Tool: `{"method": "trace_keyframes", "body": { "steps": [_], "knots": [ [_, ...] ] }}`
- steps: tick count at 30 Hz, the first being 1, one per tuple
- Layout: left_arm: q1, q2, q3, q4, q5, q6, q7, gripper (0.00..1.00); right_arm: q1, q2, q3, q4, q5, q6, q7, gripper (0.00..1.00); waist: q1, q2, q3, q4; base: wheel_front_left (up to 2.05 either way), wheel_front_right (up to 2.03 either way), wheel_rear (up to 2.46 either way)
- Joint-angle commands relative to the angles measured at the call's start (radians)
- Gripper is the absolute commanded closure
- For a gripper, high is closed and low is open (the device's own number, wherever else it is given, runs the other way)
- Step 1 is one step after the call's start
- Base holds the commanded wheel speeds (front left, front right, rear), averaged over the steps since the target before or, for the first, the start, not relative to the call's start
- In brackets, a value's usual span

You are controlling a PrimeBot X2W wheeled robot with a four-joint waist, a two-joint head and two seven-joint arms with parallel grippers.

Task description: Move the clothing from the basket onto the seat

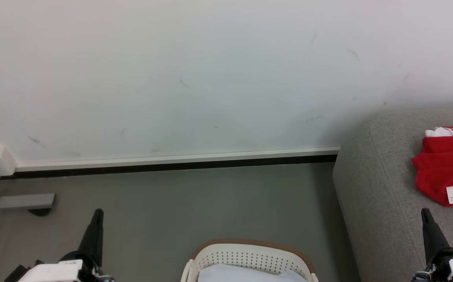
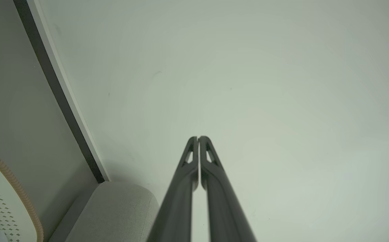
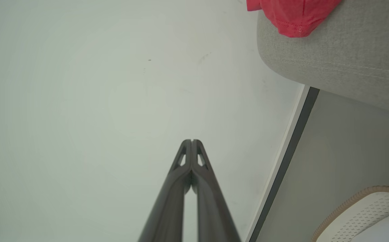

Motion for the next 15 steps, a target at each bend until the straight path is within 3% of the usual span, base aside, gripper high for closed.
{"method": "trace_keyframes", "body": {
  "steps": [1,15],
  "knots": [
    [-0.007,0.007,0.002,-0.003,-0.014,-0.005,0.004,1.0,-0.012,0.0,-0.004,0.003,-0.007,-0.002,0.004,1.0,0.0,-0.0001,0.0,0.0,0.0,0.0,0.0],
    [-0.007,0.007,0.002,-0.003,-0.014,-0.005,0.004,1.0,-0.012,-0.001,-0.004,0.003,-0.006,-0.002,0.004,1.0,0.0,-0.0001,0.0,0.0,0.0,0.0,0.0]
  ]
}}
